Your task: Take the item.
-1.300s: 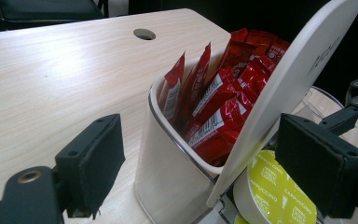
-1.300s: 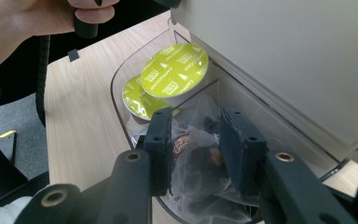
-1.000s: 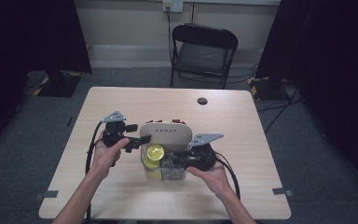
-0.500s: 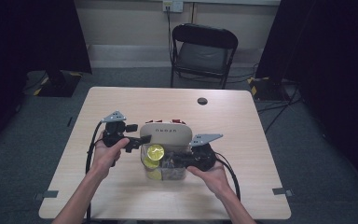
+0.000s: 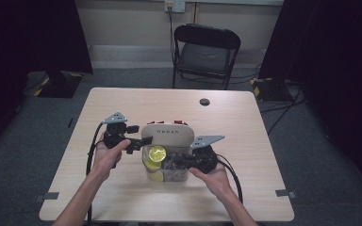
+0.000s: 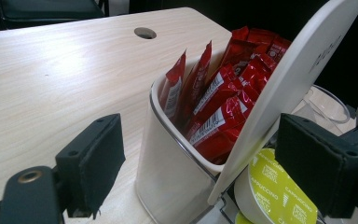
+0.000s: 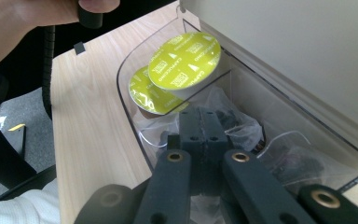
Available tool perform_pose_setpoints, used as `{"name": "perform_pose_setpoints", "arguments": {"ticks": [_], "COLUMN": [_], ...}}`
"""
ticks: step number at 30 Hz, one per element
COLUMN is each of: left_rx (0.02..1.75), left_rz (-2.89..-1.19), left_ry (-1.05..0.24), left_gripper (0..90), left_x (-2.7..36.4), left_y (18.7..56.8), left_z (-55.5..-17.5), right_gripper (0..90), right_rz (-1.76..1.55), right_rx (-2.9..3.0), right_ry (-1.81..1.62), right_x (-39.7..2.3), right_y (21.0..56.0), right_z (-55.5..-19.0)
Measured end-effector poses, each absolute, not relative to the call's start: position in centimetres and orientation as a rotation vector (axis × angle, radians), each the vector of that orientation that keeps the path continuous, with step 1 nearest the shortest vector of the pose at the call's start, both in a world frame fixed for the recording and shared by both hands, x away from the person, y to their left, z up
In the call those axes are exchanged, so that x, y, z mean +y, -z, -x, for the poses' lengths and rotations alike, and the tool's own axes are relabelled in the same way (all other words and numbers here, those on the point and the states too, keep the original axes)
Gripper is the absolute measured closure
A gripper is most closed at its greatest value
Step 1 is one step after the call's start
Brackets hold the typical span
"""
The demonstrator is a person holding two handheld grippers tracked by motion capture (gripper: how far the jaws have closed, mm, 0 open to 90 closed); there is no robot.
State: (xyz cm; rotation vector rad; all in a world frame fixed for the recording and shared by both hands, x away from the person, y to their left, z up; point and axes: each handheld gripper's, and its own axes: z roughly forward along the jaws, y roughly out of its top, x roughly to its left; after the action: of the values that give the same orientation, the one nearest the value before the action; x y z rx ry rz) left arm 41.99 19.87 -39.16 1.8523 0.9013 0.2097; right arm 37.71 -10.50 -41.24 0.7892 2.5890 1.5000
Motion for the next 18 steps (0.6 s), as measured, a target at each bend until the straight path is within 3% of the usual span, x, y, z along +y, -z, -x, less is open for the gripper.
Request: {"name": "perform_pose_setpoints", "arguments": {"ticks": [18], "left_rx": [0.901], "left_rz": [-1.853], "left_ry": [-0.208], "left_gripper": [15.4], "left_x": [19.85], "left_y": [39.18], "left_z": [-42.01], "right_gripper": [90.0], "right_rz": [-0.785], "right_rx": [2.556], "right_ry": [-1.55], "right_x": [-10.66], "right_y": [40.28], "right_z": [-37.29]}}
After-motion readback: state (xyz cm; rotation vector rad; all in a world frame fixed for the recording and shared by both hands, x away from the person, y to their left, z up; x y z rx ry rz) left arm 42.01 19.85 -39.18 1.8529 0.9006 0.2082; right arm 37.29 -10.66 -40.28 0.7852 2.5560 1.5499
